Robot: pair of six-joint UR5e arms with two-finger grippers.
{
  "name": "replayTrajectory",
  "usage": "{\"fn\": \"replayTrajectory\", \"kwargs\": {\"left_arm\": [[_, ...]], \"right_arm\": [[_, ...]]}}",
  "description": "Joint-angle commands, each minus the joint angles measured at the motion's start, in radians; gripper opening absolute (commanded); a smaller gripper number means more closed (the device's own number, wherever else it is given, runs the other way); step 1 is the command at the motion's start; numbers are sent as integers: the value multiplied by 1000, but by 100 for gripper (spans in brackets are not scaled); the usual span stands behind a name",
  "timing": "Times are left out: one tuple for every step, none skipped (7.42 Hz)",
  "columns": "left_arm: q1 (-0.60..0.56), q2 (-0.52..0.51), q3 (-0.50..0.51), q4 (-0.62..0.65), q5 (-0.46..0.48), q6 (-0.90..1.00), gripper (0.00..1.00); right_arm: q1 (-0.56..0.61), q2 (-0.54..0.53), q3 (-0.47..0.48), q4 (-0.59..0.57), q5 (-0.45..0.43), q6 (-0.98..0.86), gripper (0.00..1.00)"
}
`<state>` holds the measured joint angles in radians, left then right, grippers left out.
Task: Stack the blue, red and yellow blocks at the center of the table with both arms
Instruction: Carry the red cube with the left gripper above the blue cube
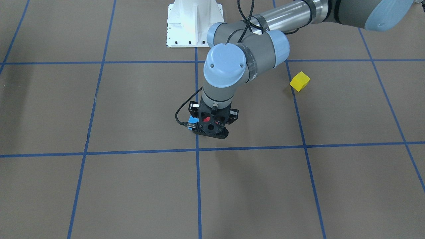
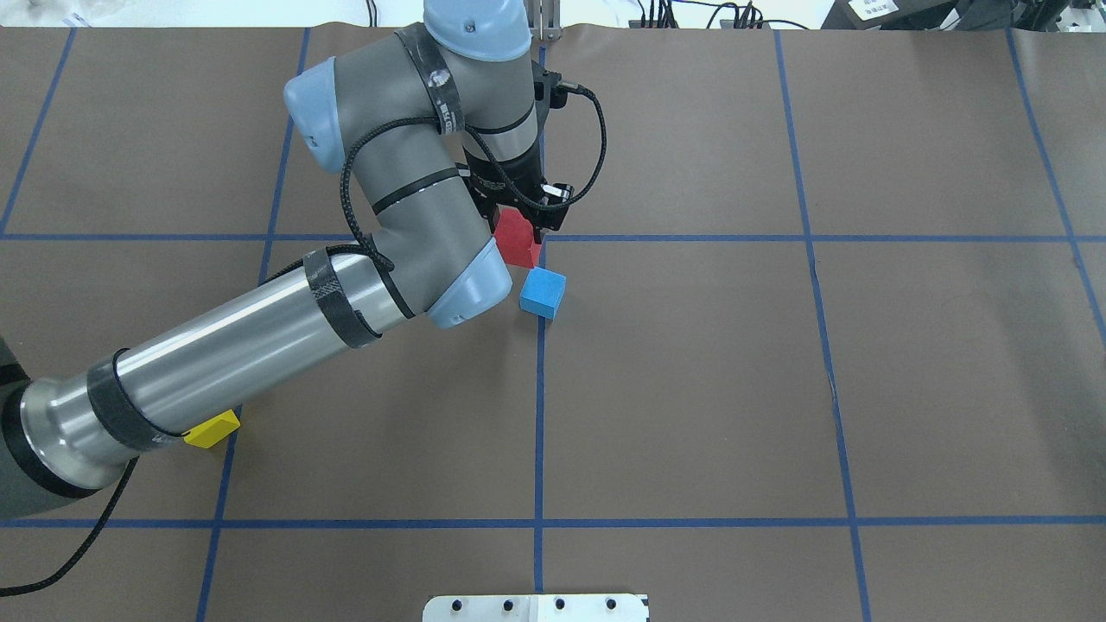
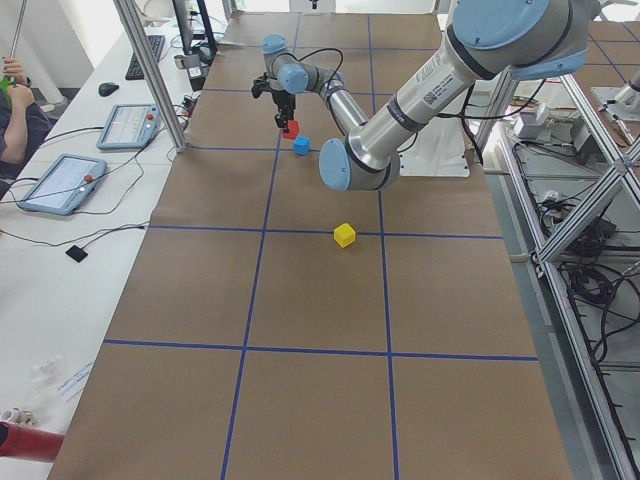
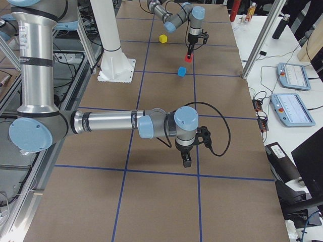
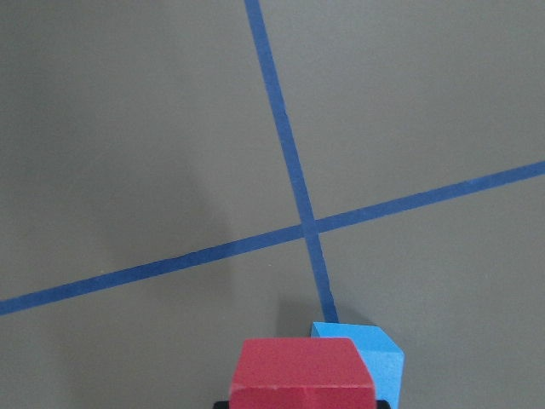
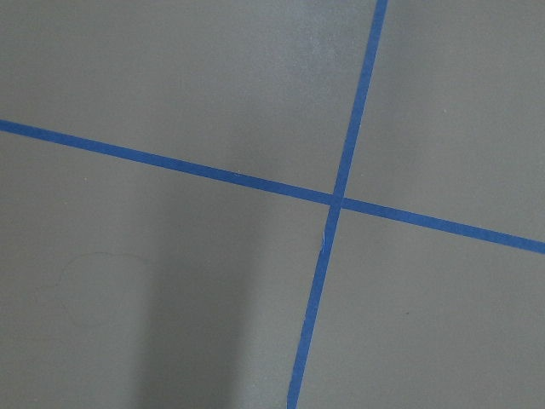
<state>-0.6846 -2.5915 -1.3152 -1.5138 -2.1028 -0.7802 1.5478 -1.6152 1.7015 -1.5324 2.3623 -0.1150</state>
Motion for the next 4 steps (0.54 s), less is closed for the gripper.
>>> {"fn": "replayTrajectory", "kwargs": {"left_arm": [[49, -12, 7, -3, 61, 2, 0], [63, -12, 13, -3, 75, 2, 0], [68, -12, 19, -3, 75, 1, 0], [71, -12, 36, -26, 75, -4, 0]], "right_arm": [[0, -2, 0, -2, 2, 0, 99], [0, -3, 0, -2, 3, 0, 99], [0, -6, 0, -2, 3, 0, 99], [0, -6, 0, -2, 3, 0, 99]]}}
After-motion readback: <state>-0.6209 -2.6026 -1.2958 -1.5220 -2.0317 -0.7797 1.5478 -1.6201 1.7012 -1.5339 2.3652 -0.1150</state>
